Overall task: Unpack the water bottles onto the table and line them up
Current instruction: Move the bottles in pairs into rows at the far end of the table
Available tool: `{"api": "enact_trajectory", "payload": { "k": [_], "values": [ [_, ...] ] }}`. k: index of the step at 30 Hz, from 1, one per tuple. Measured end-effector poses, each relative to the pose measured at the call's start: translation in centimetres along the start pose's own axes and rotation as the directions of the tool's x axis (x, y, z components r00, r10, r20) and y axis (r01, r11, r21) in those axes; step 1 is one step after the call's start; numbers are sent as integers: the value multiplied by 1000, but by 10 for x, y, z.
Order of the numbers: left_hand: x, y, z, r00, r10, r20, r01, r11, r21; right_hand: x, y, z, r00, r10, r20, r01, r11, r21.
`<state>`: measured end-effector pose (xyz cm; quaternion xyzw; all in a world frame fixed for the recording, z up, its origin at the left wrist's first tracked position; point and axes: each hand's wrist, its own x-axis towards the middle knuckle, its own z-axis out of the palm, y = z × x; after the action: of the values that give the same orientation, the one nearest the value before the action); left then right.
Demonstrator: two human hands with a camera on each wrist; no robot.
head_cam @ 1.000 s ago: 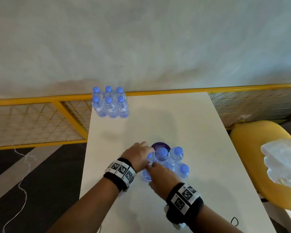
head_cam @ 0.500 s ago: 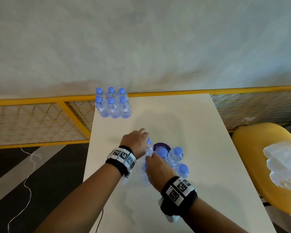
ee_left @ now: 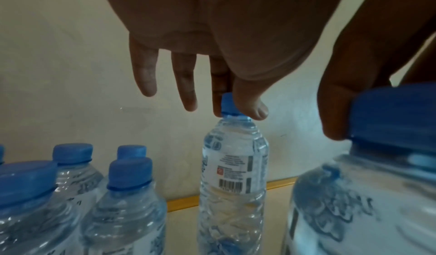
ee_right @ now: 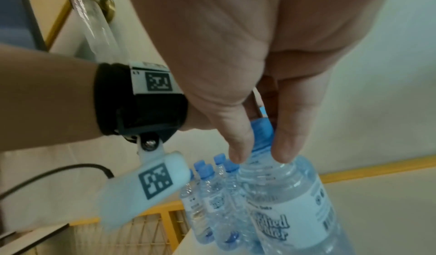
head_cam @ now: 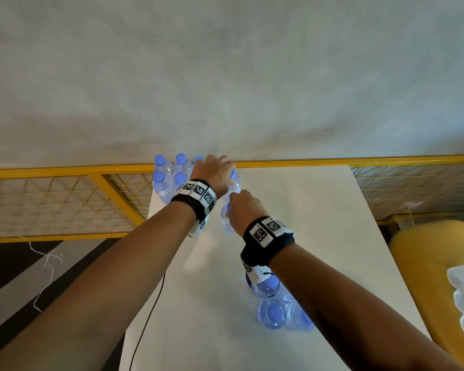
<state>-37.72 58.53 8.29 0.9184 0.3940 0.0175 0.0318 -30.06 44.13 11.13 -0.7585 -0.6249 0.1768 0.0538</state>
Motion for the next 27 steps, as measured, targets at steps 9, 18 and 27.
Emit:
{"api": "enact_trajectory", "payload": {
  "k": [9,18,27],
  "values": [
    [49,-48,50,989,-109,100,109,994,6,93,16,38,998,-24,51,27,998,-56],
    [69,-68,79,998,-49,42,51,997,-51,140,16,54,999,-36,32,37,999,-20],
    [74,-66,69,995,-65,71,70,996,-61,162,20,51,999,-38,24,39,998,-54]
  ]
}}
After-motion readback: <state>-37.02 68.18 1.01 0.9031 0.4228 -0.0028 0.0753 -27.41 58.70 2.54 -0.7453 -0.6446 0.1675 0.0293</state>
